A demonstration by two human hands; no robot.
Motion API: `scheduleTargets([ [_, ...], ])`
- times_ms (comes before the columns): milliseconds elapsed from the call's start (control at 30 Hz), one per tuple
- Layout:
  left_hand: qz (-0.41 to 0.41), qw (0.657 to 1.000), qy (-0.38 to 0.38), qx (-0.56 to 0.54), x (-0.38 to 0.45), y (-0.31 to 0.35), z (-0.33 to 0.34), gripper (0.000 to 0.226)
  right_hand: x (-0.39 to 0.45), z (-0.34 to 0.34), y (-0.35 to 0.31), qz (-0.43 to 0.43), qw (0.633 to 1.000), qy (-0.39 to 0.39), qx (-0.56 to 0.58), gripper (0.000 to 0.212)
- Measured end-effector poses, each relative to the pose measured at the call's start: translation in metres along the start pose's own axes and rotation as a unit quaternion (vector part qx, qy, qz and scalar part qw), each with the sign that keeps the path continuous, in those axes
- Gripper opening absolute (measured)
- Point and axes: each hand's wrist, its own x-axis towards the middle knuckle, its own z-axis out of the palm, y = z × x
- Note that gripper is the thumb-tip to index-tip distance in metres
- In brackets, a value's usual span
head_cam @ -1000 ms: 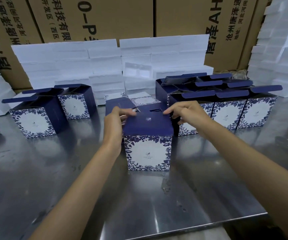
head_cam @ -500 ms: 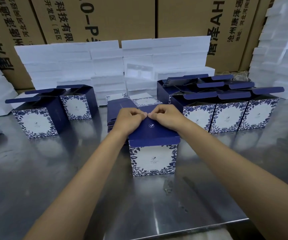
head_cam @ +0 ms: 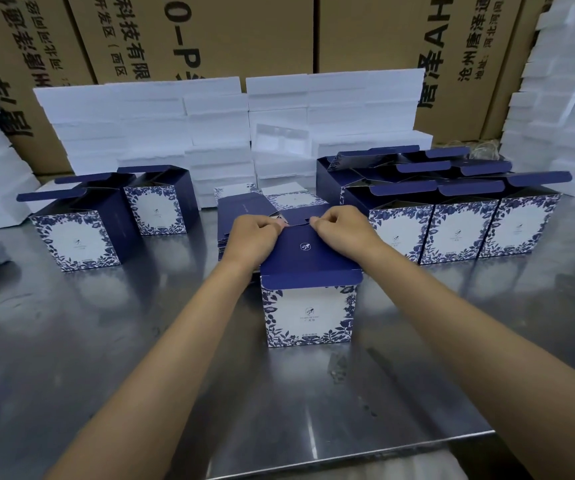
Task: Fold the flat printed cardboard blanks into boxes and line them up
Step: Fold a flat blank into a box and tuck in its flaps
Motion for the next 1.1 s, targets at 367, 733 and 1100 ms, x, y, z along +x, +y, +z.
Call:
scheduleTargets([
  [367, 0.224, 0.962, 0.072, 0.138, -0.011, 0.000, -0.007, 0.012, -0.020, -0.008, -0.012, -0.230, 0.957, 0.115, -0.132, 0.009],
  [733, 0.272, 0.919, -0.076, 0.277, -0.057, -0.013, -0.030, 0.038, -0.071, -0.009, 0.013, -0.393, 0.876, 0.157, -0.233, 0.030],
  [1100, 0.474, 0.841, 0.086, 0.247, -0.088, -0.055, -0.007, 0.027, -0.084, 0.015, 0.057, -0.504, 0.802, 0.221, -0.230, 0.011],
])
